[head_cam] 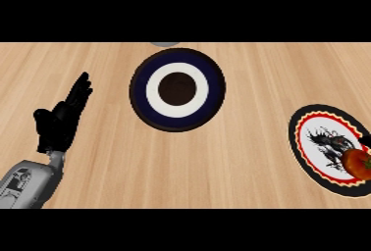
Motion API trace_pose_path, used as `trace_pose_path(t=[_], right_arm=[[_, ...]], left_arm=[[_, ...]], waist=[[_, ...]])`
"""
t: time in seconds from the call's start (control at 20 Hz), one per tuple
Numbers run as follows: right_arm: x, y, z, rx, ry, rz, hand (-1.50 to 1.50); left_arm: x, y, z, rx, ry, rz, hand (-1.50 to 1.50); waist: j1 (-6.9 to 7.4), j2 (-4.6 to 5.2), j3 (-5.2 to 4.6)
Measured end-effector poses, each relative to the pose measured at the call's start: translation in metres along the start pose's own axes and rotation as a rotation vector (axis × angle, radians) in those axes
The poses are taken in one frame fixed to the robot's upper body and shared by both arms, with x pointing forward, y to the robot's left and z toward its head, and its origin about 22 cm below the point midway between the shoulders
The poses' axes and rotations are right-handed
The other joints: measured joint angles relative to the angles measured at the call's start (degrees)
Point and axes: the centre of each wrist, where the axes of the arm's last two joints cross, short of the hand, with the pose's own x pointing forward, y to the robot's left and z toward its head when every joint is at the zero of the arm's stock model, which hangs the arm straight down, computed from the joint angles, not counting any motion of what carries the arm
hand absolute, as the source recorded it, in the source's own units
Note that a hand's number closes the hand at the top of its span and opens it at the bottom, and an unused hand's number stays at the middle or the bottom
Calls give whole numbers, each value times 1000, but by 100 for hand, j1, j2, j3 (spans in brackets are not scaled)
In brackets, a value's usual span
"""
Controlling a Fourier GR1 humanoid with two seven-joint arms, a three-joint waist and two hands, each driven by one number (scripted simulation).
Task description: Pick the tomato from the plate and place it in the plate
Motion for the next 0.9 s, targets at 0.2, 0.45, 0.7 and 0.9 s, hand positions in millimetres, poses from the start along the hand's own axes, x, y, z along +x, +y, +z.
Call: trace_pose_path(t=[0.2, 0.45, 0.7, 0.9], right_arm=[[12, -46, 18, -61, 5, 122, -150], [36, -93, 24, 58, 112, 317, -150], [48, -122, 25, 183, 237, 436, -150], [52, -132, 18, 258, 298, 487, -150]], left_arm=[[-2, -4, 1, -8, 2, 0, 0], [-5, -8, 0, -15, 5, -2, 0], [-4, -11, 4, -22, 4, 2, 0], [-1, -18, 0, -25, 4, 1, 0]], waist=[[31, -4, -10], [51, 1, -20], [104, 3, -21], [108, 5, -21]])
